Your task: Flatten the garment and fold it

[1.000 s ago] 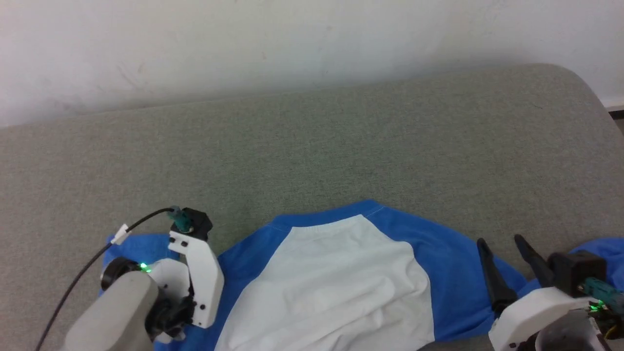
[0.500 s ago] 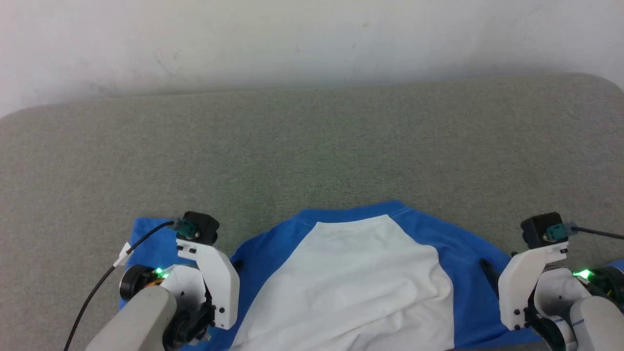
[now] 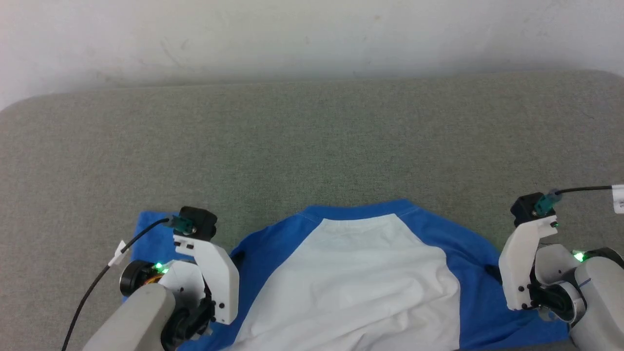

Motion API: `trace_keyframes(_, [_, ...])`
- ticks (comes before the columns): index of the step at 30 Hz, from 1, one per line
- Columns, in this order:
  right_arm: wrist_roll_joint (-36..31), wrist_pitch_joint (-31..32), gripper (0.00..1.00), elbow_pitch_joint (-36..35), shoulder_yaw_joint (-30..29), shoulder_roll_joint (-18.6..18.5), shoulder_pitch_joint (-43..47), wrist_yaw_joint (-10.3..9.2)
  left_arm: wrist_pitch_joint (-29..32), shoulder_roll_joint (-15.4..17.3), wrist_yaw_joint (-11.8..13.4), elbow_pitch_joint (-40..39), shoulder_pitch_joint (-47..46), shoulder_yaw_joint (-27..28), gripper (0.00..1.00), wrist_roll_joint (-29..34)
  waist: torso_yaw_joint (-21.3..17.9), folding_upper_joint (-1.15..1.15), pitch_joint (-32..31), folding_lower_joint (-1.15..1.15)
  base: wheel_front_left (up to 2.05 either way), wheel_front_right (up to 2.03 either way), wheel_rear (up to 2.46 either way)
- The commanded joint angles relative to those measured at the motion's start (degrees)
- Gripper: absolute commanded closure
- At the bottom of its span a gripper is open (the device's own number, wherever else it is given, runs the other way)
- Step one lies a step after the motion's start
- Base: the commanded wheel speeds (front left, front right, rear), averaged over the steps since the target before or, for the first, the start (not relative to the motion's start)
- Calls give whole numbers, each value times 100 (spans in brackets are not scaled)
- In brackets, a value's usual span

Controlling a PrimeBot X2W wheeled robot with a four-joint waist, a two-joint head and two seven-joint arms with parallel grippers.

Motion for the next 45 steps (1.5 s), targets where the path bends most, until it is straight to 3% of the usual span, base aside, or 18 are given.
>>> trace_keyframes(1, [121, 291, 100, 396, 349, 215, 460, 22, -31, 36, 41, -23, 103, 41, 100, -17, -20, -1, -32, 0, 0, 0, 0])
trace_keyframes(5, [493, 454, 100, 277, 479, 75, 304, 22, -105, 94, 78, -45, 160, 138, 100, -84, -82, -1, -179, 0, 0, 0, 0])
trace_keyframes(9, [633, 126, 100, -173, 348, -151, 125, 22, -398, 224, 138, -198, 121, 319, 100, -29, -92, -1, -404, 0, 0, 0, 0])
trace_keyframes(17, [209, -595, 100, -1366, -231, -518, -246, 22, -701, 694, 221, -780, -538, 723, 100, 264, -55, -1, -820, 0, 0, 0, 0])
trace_keyframes(21, [43, -726, 100, -1539, -529, -514, -697, 22, -763, 856, 95, -733, -1170, 829, 100, 440, -93, -1, -807, 0, 0, 0, 0])
trace_keyframes(31, [-220, -1604, 100, -608, -872, -255, -2917, 22, -1355, 676, -330, 678, -3508, 1007, 100, 854, -261, -1, 63, 0, 0, 0, 0])
trace_keyframes(39, [-705, -2894, 100, 290, -844, 35, -4956, 22, -2500, 494, -414, 1853, -5445, 1303, 100, 1163, -468, -1, 847, 0, 0, 0, 0])
trace_keyframes(45, [-902, -3587, 100, 931, -574, 128, -5841, 22, -3143, 411, -597, 2534, -6257, 1152, 100, 1470, -487, -1, 1201, 0, 0, 0, 0])
